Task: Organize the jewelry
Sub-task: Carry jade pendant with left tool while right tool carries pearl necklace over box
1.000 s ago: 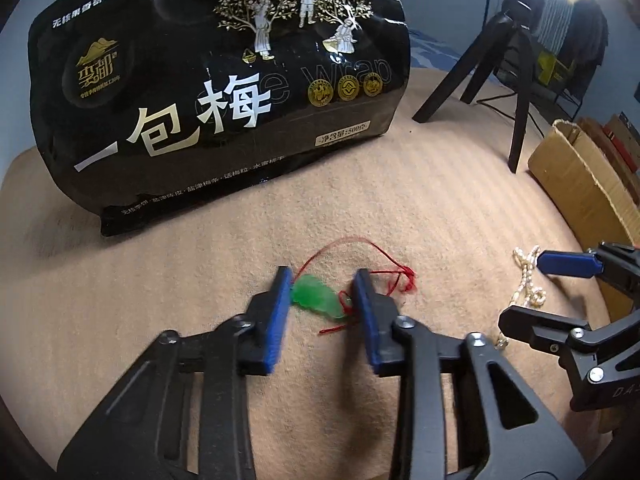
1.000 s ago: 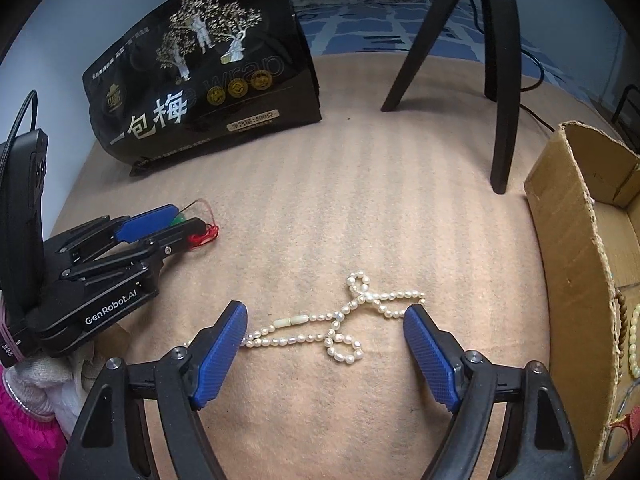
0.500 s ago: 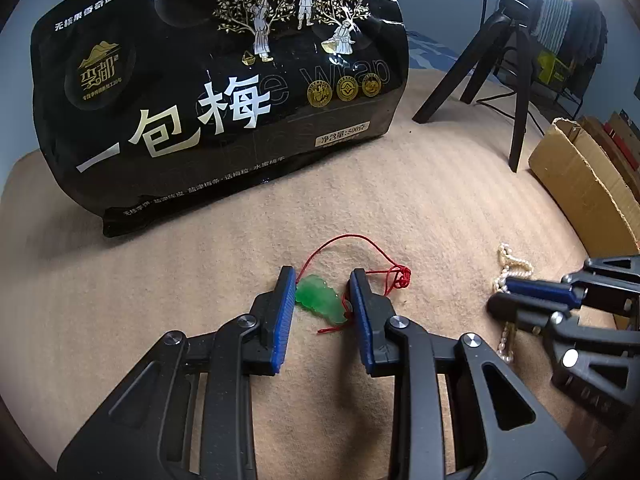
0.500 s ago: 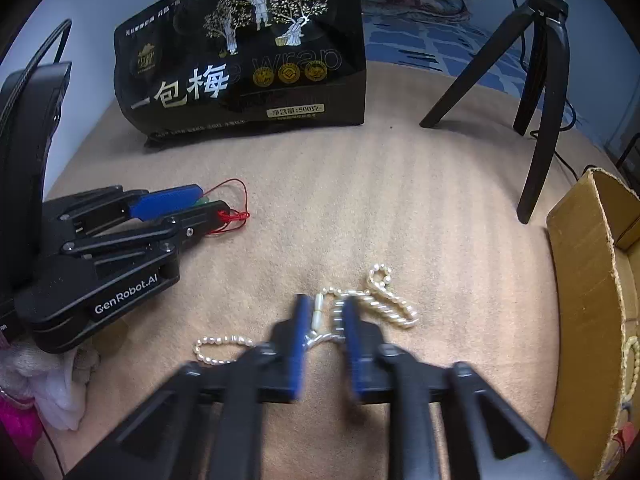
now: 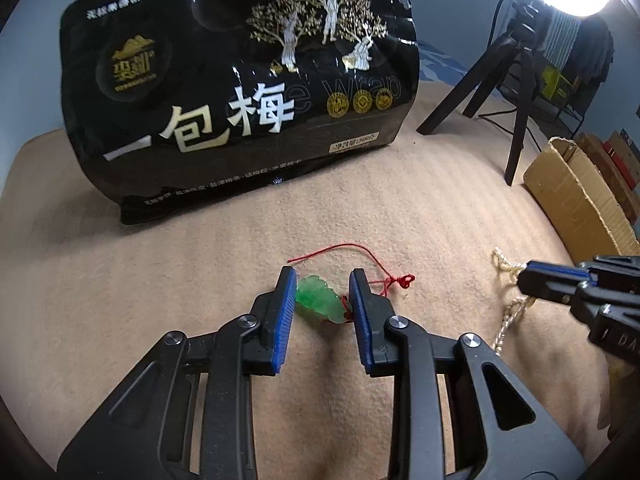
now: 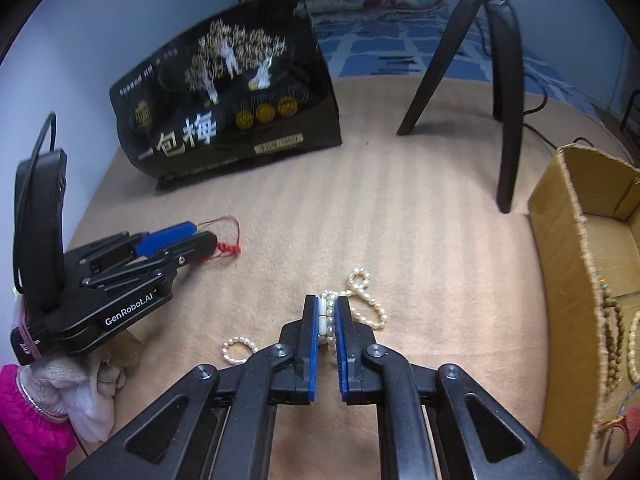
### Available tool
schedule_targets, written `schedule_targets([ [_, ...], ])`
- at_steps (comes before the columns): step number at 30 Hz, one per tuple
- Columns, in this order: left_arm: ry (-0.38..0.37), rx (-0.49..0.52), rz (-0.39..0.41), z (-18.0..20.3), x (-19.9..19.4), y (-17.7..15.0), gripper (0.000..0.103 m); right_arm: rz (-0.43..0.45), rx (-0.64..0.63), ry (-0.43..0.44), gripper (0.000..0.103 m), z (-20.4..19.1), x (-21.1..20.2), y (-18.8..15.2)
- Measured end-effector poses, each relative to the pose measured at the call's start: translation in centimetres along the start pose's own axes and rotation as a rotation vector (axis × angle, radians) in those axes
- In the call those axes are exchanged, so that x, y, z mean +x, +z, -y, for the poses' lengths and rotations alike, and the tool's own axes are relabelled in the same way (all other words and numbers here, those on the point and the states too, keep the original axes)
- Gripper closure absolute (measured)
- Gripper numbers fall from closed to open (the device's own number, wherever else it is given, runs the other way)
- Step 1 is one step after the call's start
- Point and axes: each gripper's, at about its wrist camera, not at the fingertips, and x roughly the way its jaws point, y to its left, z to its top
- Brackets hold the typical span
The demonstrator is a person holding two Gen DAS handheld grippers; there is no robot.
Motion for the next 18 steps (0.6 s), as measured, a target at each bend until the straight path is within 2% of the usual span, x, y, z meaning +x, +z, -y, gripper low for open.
schedule_targets([
  [9,-0.011,-0.009,0.038,0.6,-3.6,0.2,0.076,0.07,-0.031,-0.013,0.098,-0.6,-4.6,0.3],
  [18,-0.03,0.016,0.072,3.0,-7.7,0.6,0.076,0.125,-0.061,-0.05,0.098,-1.1,-9.4,0.3],
])
